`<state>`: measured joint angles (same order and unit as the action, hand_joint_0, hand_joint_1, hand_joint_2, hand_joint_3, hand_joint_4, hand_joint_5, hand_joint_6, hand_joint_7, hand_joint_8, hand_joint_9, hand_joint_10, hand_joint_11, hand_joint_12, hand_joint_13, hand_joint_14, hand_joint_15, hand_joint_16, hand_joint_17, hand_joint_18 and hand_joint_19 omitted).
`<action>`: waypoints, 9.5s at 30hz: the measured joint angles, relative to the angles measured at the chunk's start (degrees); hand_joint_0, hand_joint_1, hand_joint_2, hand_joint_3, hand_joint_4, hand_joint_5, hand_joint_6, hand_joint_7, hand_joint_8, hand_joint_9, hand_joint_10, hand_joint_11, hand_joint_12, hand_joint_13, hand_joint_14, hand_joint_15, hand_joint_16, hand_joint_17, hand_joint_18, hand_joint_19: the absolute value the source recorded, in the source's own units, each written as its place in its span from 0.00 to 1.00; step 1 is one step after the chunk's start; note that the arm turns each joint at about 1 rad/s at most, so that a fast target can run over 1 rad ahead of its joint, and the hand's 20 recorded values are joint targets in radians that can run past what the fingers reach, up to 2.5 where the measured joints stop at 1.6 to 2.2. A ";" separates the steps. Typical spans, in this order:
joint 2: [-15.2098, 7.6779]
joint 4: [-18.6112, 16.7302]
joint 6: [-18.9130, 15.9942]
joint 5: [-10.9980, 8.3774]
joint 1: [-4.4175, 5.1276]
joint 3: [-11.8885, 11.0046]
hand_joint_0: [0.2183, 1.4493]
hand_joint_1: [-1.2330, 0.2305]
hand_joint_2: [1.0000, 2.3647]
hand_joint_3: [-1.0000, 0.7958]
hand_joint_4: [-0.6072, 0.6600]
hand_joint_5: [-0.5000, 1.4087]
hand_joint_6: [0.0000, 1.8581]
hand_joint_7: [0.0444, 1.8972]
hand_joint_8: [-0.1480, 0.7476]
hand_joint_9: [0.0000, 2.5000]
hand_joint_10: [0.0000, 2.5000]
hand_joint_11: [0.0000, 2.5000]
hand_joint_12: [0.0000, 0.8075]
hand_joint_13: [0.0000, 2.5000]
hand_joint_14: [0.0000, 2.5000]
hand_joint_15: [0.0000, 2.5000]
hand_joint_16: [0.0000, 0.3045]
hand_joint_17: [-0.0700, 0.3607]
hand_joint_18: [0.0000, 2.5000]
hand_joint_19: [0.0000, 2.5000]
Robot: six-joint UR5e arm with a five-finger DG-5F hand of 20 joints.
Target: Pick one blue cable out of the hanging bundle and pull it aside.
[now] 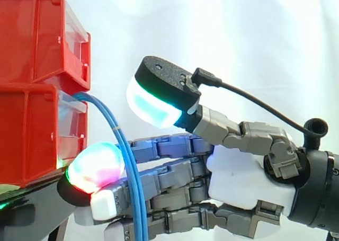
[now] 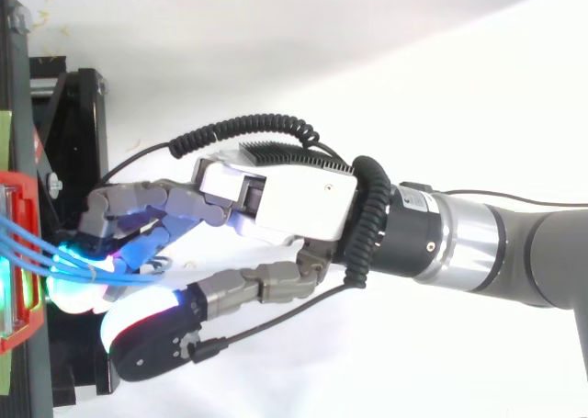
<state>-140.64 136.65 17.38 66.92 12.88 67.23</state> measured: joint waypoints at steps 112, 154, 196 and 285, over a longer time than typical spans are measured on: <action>7.01 17.14 -2.96 0.81 -2.22 -0.09 0.22 0.22 0.00 0.28 0.60 0.19 0.50 0.60 0.52 0.42 0.01 0.30 0.44 0.30 0.00 0.12 0.17 0.43 0.34 0.15; 7.33 17.99 -2.99 2.02 -2.73 -0.18 0.39 0.20 0.00 0.28 0.49 0.19 0.51 0.75 0.47 0.43 0.01 0.31 0.39 0.33 0.01 0.16 0.15 0.39 0.35 0.17; 9.19 21.37 -2.96 3.29 -3.73 -0.60 0.37 0.27 0.01 0.35 0.58 0.18 0.50 0.65 0.49 0.41 0.01 0.32 0.43 0.32 0.01 0.17 0.16 0.42 0.33 0.18; 10.55 25.79 -2.91 5.76 -5.48 -1.12 0.31 0.32 0.01 0.57 0.58 0.20 0.50 0.68 0.53 0.45 0.01 0.33 0.46 0.37 0.01 0.21 0.19 0.46 0.37 0.19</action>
<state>-130.09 162.44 14.47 72.68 7.40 66.12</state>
